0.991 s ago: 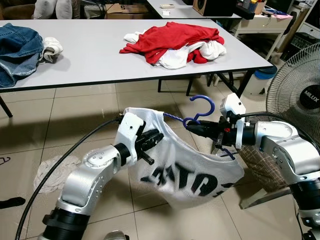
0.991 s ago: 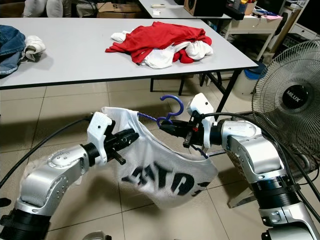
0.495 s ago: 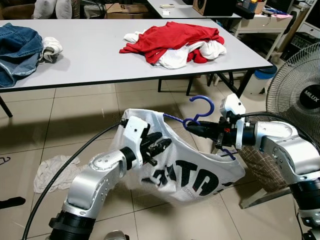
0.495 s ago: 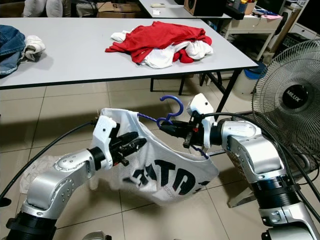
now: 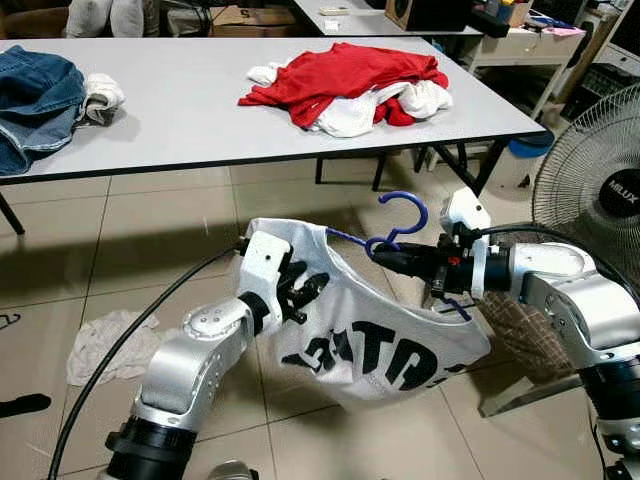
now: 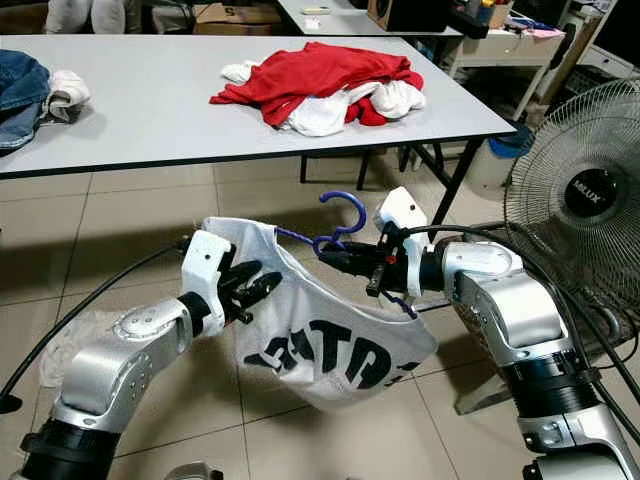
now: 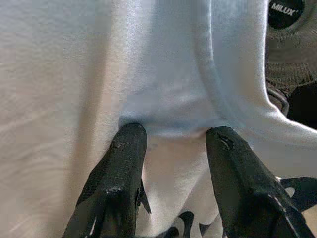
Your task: Hang hanger
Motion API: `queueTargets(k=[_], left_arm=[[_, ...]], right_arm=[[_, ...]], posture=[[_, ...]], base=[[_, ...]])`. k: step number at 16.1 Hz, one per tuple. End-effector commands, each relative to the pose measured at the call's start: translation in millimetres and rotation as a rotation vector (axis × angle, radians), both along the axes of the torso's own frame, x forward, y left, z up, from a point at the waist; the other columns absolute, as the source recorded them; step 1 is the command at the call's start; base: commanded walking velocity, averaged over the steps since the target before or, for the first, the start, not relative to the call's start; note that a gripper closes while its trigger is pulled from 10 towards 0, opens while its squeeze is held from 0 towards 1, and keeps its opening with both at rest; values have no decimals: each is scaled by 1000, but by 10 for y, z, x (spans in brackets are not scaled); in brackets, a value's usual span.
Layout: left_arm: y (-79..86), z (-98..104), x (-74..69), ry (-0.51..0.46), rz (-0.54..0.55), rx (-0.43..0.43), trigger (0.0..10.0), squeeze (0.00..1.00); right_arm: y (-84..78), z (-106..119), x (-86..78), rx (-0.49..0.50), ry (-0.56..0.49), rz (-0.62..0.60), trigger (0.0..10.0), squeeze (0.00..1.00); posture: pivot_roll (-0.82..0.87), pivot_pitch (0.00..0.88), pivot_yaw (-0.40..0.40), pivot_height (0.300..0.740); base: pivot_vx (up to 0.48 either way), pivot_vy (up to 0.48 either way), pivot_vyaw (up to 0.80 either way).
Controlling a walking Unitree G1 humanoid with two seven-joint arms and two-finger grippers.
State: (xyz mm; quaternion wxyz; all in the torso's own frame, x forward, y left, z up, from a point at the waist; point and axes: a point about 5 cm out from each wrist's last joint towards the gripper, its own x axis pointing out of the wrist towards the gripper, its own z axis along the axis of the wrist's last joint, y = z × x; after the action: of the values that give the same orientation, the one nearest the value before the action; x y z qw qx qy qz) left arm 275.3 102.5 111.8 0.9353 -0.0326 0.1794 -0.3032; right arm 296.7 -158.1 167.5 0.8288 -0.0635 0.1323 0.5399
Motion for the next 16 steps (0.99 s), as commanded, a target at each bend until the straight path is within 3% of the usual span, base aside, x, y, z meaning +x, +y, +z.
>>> queueTargets(k=[1,6,7,8,9,16], left_arm=[[-30,7,13,11,1,-10,10000,0],[-34,-113,50,60,62,29,10000,0],[-43,-101,52,59,60,10,4902,0],[-46,-95,54,59,59,2,3451,0],[-46,-91,56,60,61,-9,0,0],[-44,-68,51,62,61,-86,0,0]], right_arm=[[1,107,8,15,-34,7,10000,0],[43,93,-22,22,-25,24,10000,0],[48,90,-25,23,-23,26,10000,0],[49,90,-26,24,-23,27,10000,0],[50,90,-26,24,-22,27,10000,0],[60,83,-22,22,-14,30,10000,0]], posture=[[-11,0,-56,740],[-16,0,-54,740],[-15,0,-54,740],[-15,0,-55,740],[-14,0,-56,740],[-12,0,-61,740]], base=[[0,0,0],[0,0,0],[0,0,0],[0,0,0],[0,0,0],[0,0,0]])
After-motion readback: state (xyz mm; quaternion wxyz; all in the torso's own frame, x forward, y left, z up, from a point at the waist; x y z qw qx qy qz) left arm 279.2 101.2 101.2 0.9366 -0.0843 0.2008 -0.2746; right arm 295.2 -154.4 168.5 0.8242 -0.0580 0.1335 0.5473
